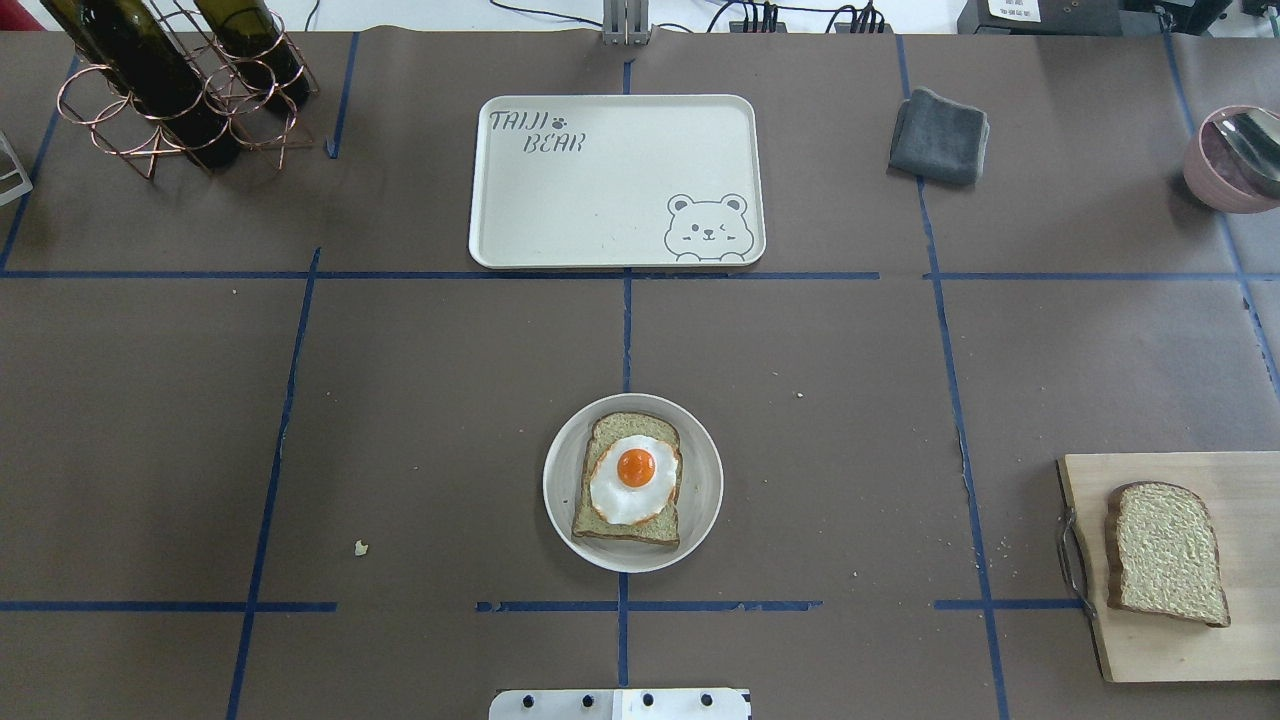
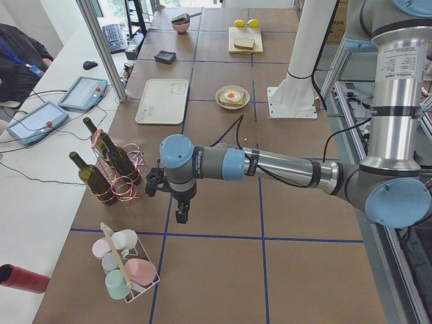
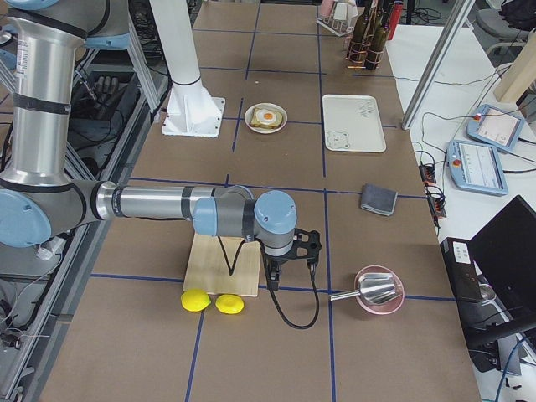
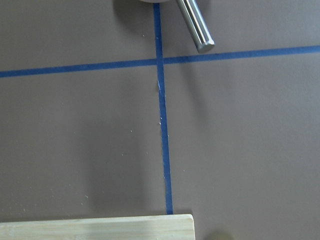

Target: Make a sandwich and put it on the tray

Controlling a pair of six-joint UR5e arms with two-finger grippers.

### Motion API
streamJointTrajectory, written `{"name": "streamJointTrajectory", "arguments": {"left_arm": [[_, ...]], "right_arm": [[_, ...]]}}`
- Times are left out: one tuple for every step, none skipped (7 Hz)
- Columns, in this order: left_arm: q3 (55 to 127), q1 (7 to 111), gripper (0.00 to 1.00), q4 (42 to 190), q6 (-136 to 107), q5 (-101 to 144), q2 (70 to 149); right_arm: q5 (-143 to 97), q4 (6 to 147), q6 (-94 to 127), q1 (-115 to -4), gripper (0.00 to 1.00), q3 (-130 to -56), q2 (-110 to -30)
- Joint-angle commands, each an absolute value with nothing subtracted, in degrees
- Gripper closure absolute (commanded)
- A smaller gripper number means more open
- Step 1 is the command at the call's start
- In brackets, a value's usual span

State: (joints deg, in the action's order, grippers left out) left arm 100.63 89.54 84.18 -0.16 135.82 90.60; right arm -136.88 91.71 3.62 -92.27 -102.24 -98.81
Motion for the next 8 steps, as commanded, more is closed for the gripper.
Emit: {"name": "streamJointTrajectory", "arguments": {"left_arm": [[101.07, 87.38, 0.0, 87.95, -6.64, 136.14, 93.6], [101.77, 85.8, 0.0, 91.46, -11.38, 136.14, 93.6], [102.56, 83.61, 0.0, 94.8, -15.86, 136.14, 93.69], [103.0, 81.15, 0.0, 98.23, -20.43, 136.14, 93.78], [103.44, 79.04, 0.0, 101.13, -24.74, 136.14, 93.78], [103.53, 76.84, 0.0, 105.25, -28.96, 136.14, 93.78], [103.8, 75.77, 0.0, 107.29, -32.48, 138.14, 93.78], [105.63, 73.59, 0.0, 108.62, -36.26, 139.21, 93.61]], "right_arm": [[-140.25, 91.67, 4.22, -92.11, 0.0, -100.47, -96.24], [-145.58, 91.5, 4.22, -90.89, 0.0, -100.55, -96.24], [-146.94, 91.49, 5.26, -89.92, 0.0, -100.98, -95.98], [-146.26, 90.54, 10.93, -87.3, 0.0, -101.16, -95.89], [-142.94, 86.26, 13.77, -84.93, 0.0, -101.08, -96.5], [-140.82, 81.44, 18.5, -82.21, 0.0, -101.16, -97.11], [-138.1, 73.47, 25.33, -78.78, 0.0, -101.16, -98.77], [-137.21, 64.6, 35.93, -74.49, 0.0, -100.99, -100.18]]}}
